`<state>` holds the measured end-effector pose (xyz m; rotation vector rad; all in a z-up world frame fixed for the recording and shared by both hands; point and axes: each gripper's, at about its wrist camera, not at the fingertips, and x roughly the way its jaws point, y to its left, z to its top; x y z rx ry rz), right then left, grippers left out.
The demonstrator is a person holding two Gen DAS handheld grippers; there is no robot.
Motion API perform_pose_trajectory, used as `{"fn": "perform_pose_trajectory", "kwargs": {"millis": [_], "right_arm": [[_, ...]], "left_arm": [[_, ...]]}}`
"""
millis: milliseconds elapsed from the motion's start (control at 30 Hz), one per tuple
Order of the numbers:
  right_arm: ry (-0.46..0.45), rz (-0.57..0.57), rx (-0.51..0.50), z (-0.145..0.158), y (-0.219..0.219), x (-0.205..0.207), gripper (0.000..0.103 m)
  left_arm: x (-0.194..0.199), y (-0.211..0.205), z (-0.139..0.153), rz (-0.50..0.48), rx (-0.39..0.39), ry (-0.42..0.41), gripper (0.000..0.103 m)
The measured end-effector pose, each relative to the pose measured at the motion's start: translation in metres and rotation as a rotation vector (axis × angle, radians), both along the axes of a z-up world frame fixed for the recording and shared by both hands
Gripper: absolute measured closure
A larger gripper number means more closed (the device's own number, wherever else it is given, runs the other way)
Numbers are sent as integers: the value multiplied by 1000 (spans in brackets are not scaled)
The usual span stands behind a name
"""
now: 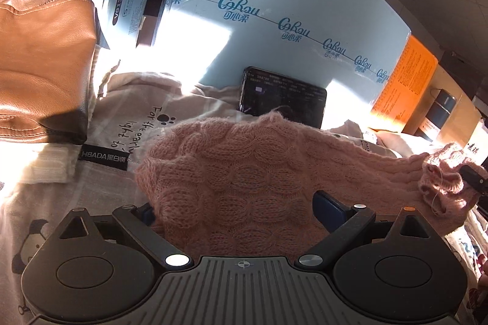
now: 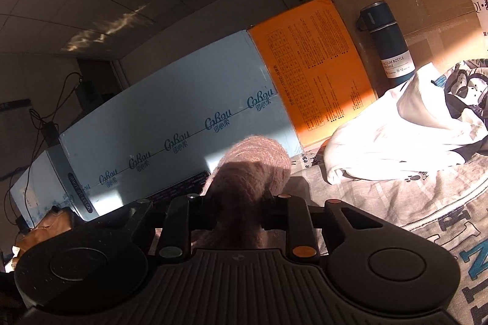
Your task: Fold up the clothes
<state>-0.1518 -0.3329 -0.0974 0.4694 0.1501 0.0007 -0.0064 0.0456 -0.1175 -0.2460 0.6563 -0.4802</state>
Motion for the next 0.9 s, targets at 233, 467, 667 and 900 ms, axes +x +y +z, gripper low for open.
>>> {"fn": "perform_pose_trajectory", "kwargs": {"millis": [233, 467, 667, 900], "right_arm": [[-16, -162, 13, 6, -36, -34, 81], [-12, -204, -208, 19, -21, -30, 81], [-60, -85, -416, 32, 24, -13, 81], [-80, 103, -623, 34, 92, 4, 81]], "left_arm": [[-13, -20, 4, -237, -130, 20, 5], [-22, -19, 13, -159, -71, -83, 5], [-17, -14, 13, 46, 114, -105, 4], [-22, -14, 14, 73, 194, -156, 4]]}}
